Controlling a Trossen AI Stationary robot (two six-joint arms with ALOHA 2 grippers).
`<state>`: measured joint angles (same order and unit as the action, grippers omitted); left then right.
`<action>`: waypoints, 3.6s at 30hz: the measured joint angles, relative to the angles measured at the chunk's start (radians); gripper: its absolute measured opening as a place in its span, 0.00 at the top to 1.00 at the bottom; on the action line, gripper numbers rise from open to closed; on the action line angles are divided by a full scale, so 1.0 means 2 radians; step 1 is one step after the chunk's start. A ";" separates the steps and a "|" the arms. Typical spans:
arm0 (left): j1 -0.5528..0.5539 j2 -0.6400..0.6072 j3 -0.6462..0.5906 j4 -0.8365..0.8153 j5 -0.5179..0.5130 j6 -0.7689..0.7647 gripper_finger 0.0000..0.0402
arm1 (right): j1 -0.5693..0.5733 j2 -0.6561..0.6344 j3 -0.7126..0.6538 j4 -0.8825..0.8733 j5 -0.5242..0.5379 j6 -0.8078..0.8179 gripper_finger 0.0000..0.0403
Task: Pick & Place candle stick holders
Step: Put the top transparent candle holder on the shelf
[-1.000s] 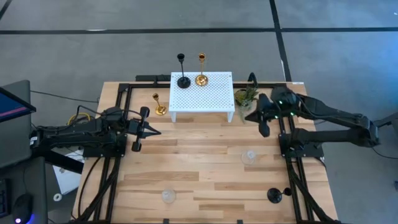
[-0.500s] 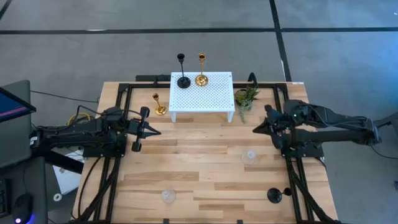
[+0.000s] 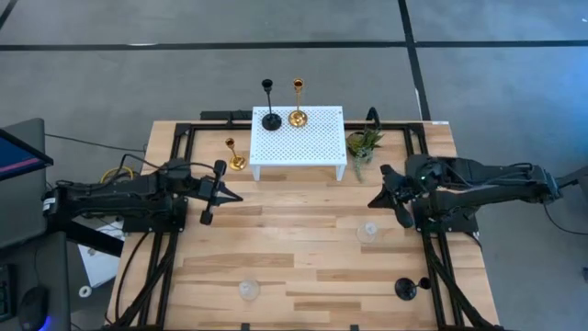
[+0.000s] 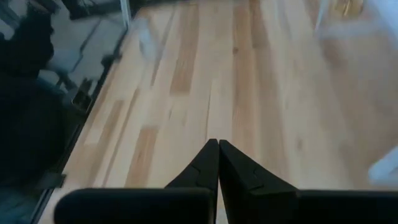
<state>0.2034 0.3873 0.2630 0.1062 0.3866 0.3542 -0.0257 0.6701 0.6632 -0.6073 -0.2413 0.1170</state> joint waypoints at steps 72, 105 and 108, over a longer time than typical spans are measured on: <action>0.000 0.006 0.000 0.030 0.000 0.004 0.98 | 0.033 0.224 0.035 -0.168 0.006 0.322 0.74; 0.000 0.006 0.000 0.030 0.000 0.004 0.98 | 0.033 0.219 -0.030 -0.088 0.009 0.322 0.91; 0.000 0.006 0.000 0.030 0.000 0.004 0.98 | 0.032 0.219 -0.026 -0.092 0.015 0.303 0.96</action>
<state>0.2035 0.3996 0.2630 0.1658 0.3864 0.3618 0.0391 1.1072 0.6116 -0.7907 -0.2115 0.7228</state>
